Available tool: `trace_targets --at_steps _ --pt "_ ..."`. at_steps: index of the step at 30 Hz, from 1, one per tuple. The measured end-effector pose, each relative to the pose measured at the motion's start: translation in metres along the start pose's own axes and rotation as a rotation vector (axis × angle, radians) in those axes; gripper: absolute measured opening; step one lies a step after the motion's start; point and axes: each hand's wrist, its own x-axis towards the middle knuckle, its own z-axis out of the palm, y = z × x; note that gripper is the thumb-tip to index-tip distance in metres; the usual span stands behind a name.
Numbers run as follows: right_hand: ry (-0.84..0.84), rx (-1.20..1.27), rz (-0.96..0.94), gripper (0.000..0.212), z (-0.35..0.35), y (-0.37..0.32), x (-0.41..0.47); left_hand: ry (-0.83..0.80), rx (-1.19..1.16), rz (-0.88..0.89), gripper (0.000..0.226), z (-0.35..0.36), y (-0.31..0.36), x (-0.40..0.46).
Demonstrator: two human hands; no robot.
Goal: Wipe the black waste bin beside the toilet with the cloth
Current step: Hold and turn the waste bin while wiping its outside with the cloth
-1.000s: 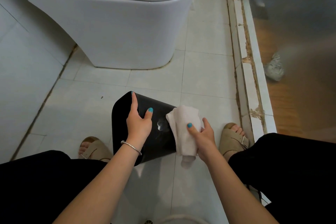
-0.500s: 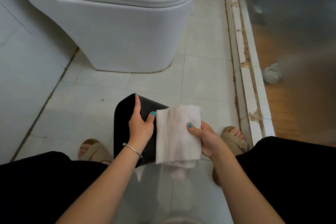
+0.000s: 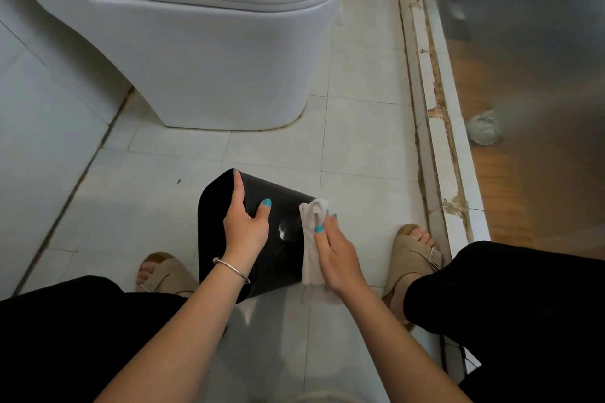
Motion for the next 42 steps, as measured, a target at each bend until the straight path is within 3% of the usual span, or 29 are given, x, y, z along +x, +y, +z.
trace_targets --at_steps 3,8,12,17,24,29,35,42 --pt "-0.100 -0.307 -0.044 0.052 -0.007 0.009 0.010 0.016 -0.013 -0.016 0.079 -0.002 -0.002 0.001" --pt "-0.015 -0.446 -0.097 0.061 0.008 0.015 0.011 0.010 -0.004 -0.032 0.079 -0.006 -0.006 0.002" --pt "0.053 -0.403 -0.115 0.067 0.015 0.019 0.012 -0.029 0.015 -0.016 0.077 -0.010 -0.005 0.002" --pt "0.118 -0.339 -0.060 0.061 0.016 0.024 0.019 -0.095 0.080 0.026 0.070 -0.003 0.001 0.003" --pt "0.080 -0.045 0.071 0.059 0.004 0.023 0.036 -0.094 -0.019 0.018 0.050 0.008 0.003 0.005" --pt "0.078 -0.123 -0.004 0.057 0.012 0.020 0.034 -0.088 -0.080 0.002 0.048 0.005 -0.001 0.009" --pt "0.107 -0.048 -0.061 0.055 0.008 0.010 0.026 -0.149 -0.083 0.025 0.047 0.020 0.010 0.009" --pt "0.079 -0.069 -0.257 0.059 0.015 -0.028 0.002 -0.127 -0.100 0.001 0.049 0.014 0.013 0.004"
